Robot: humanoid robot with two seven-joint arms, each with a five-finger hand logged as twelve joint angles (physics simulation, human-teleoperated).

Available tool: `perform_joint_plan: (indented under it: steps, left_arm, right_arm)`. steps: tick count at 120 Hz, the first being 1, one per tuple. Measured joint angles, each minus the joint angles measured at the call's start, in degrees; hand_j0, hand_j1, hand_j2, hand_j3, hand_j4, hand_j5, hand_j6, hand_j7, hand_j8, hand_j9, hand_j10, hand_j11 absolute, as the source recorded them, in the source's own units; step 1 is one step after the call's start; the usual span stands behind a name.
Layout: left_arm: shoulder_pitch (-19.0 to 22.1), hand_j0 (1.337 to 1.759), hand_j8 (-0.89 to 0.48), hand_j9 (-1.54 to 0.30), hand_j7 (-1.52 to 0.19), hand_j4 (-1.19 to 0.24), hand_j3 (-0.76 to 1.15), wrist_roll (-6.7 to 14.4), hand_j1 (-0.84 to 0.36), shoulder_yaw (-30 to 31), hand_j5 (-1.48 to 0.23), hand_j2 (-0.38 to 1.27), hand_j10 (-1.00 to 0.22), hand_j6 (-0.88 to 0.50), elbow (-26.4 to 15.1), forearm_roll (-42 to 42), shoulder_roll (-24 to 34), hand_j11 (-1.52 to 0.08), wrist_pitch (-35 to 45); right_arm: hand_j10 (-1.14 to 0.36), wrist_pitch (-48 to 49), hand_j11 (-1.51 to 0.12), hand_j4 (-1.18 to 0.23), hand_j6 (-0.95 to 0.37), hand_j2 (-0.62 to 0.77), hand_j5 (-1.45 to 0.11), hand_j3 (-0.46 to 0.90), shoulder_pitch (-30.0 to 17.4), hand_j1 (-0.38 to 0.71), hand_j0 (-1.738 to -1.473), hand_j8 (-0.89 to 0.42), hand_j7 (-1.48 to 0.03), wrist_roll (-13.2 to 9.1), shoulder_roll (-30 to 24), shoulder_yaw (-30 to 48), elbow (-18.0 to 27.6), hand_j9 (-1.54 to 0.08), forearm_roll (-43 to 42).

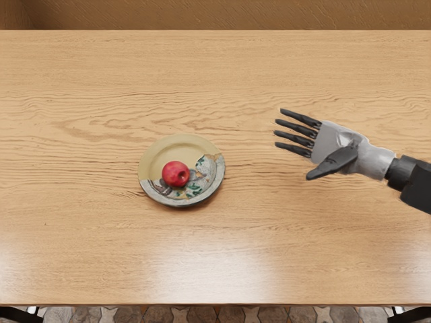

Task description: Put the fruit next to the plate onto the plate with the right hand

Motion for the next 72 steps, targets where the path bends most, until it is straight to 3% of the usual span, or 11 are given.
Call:
perform_joint_plan:
  steps: [37,72]
  left_arm:
    - [0.07,1.658,-0.01,-0.01,-0.01,-0.01,0.0,0.0,0.34,0.0,-0.01,0.0,-0.01,-0.01,0.0,-0.01,0.0,-0.01,0.0]
    - [-0.01,1.658,-0.01,-0.01,-0.01,-0.01,0.0,0.0,0.34,-0.06,-0.01,0.0,-0.01,-0.01,-0.08,0.04,0.0,-0.01,0.0]
  right_arm:
    - [0.0,0.18,0.0,0.0,0.0,0.0,0.0,0.0,-4.0,-0.35,-1.658,0.0,0.0,0.0,-6.05,11.47,-3.28,0.0,2.53]
    - [0.0,0.19,0.0,0.0,0.0,0.0,0.0,0.0,-3.83,-0.35,-1.658,0.0,0.0,0.0,-6.67,11.28,-3.3,0.0,3.44]
